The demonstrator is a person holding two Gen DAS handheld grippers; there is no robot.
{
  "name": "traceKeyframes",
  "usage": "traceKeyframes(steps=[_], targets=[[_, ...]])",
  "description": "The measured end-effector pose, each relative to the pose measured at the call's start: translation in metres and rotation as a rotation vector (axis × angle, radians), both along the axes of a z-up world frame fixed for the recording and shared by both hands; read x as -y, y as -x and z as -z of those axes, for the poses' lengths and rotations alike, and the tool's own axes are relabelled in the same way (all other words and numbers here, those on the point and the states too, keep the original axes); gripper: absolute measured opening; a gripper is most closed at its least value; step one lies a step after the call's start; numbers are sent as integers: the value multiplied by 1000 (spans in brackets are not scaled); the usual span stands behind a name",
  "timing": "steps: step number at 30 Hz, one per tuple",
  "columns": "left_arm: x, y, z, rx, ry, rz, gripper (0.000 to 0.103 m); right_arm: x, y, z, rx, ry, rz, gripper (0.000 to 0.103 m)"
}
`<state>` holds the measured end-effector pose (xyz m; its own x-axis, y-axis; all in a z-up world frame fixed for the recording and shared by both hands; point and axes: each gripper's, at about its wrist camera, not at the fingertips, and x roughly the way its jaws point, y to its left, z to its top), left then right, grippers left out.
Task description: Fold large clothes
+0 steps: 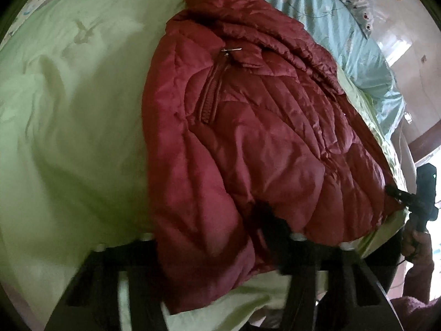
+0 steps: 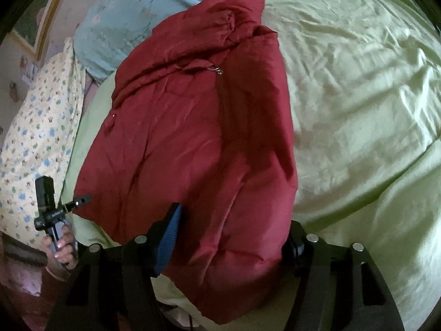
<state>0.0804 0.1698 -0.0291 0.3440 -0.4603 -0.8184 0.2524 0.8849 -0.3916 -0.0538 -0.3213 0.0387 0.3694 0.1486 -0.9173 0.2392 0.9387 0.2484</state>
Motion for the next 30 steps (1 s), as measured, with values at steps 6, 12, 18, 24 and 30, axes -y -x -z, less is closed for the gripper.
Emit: traceKeyframes(steps=[6, 12, 18, 24, 30], targets=[[-5, 9, -15, 51, 32, 5, 22, -3, 9, -7, 60, -26, -10, 29], [-6, 24, -34, 90, 54, 16, 19, -5, 18, -26, 132, -74, -29, 24], [-13, 40, -69, 161, 103, 37, 18, -4, 20, -58, 229, -157, -49, 23], [-28, 36, -113, 265, 168, 25, 17, -8, 12, -91, 324, -205, -70, 22], [-24, 6, -124, 334, 183, 14, 16, -6, -23, -107, 400, -225, -77, 22]])
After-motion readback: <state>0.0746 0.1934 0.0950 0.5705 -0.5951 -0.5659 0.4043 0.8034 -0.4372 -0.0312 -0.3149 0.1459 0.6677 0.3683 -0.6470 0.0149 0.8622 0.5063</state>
